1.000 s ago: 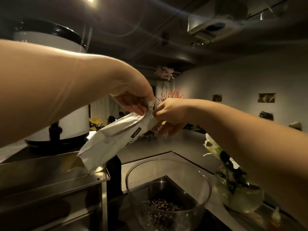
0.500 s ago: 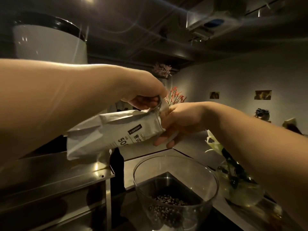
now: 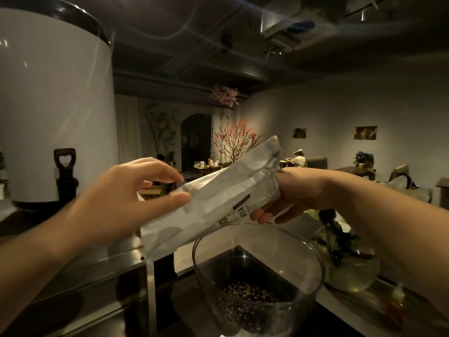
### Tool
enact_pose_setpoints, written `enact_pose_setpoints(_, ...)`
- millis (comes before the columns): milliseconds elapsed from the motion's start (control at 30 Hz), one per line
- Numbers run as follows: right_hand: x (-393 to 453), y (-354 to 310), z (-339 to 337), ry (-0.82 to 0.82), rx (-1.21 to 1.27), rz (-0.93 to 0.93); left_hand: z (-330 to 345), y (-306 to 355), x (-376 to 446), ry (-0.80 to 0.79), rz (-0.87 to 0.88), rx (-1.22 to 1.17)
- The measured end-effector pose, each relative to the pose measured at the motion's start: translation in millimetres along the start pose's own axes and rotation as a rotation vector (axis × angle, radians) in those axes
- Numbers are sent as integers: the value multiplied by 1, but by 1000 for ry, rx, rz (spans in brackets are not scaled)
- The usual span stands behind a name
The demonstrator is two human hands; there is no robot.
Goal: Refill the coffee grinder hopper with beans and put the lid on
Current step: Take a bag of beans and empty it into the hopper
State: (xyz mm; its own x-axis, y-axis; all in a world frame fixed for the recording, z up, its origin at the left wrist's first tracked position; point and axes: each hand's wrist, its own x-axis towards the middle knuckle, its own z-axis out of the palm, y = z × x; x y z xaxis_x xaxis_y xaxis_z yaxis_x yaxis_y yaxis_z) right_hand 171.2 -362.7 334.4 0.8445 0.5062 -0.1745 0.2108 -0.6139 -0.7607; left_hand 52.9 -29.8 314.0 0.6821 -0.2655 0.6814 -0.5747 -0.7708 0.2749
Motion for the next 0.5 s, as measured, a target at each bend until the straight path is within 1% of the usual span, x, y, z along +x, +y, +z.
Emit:
enact_pose_setpoints(167, -18, 12, -7, 22, 30, 17, 9, -25, -24, 27, -23, -47)
enact_pose_setpoints(233, -21, 16, -8, 37, 27, 26, 11, -29, -25, 56, -6, -43)
enact_pose_setpoints(367, -28, 24, -6, 74, 26, 51, 13, -37, -23, 79, 113, 94)
enact_pose_setpoints(500, -32, 31, 2, 39, 81, 35, 16, -53, -24, 113, 185, 183)
